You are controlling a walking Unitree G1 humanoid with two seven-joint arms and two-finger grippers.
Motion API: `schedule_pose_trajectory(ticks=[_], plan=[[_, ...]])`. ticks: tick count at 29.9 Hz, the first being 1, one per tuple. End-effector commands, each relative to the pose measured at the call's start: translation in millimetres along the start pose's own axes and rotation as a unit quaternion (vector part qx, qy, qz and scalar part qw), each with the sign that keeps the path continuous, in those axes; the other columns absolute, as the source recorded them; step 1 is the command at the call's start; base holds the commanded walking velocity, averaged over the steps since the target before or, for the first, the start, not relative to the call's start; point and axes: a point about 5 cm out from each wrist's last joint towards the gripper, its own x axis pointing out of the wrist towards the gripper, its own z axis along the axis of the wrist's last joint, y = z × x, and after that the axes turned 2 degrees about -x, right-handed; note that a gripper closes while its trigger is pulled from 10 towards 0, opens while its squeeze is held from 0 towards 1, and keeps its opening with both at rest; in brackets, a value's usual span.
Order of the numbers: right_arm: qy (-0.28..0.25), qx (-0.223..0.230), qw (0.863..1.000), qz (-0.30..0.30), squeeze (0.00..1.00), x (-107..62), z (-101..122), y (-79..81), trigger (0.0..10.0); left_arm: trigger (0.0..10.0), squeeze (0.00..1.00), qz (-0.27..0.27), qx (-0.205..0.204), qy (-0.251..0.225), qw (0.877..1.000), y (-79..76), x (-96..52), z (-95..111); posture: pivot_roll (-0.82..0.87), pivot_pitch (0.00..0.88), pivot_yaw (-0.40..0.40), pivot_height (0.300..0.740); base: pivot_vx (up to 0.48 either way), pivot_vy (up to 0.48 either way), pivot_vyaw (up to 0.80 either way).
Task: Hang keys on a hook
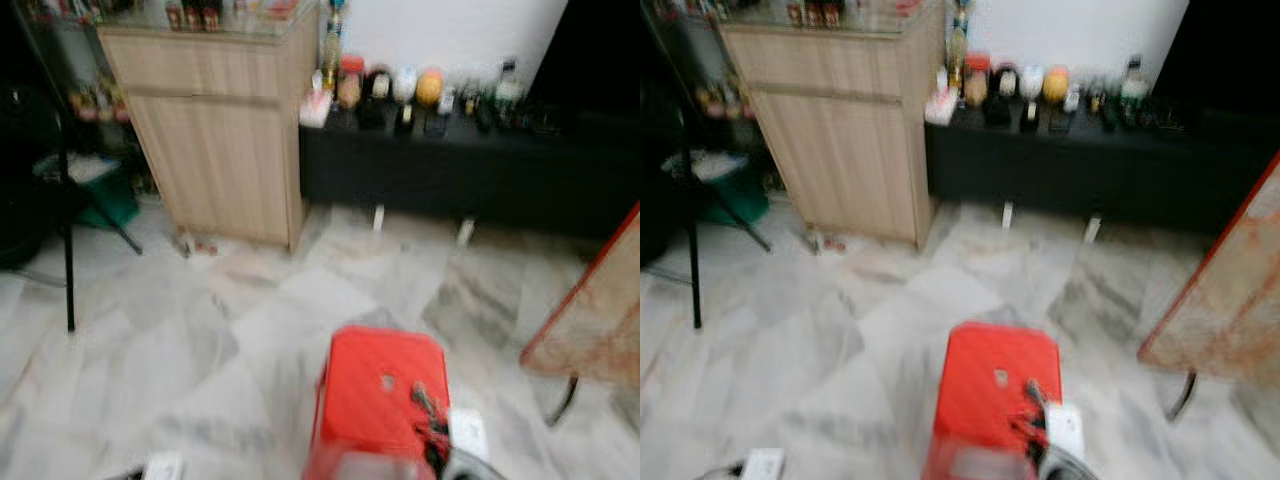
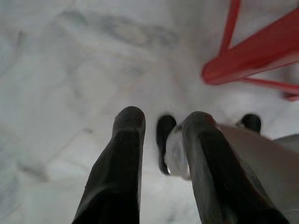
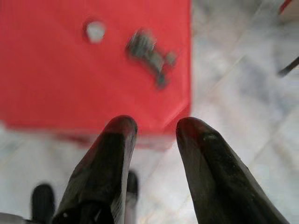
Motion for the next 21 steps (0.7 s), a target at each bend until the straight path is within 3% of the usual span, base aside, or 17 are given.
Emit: schedule_pose_trajectory(ticks=[1,13,21], plan=[[-0.003,0.007,1.0,0.009,0.0,1.1,1.0,9.0,10.0,10.0,0.0,0.009,0.018,0.015,1.0,7.3,-2.2,-5.7,0.09,0.0,-0.064,0.74,0.0,0.0,0.0],[-0.009,0.006,1.0,0.009,0.0,1.1,2.0,9.1,10.0,10.0,0.0,-0.003,0.013,0.014,1.0,-11.9,1.1,-6.1,0.09,0.0,-0.064,0.74,0.0,0.0,0.0],[-0.01,0.002,1.0,0.002,0.0,1.2,3.4,6.9,10.0,10.0,0.0,0.001,0.012,0.017,1.0,-9.8,0.6,-7.5,0.09,0.004,-0.07,0.74,0.0,0.0,0.0]])
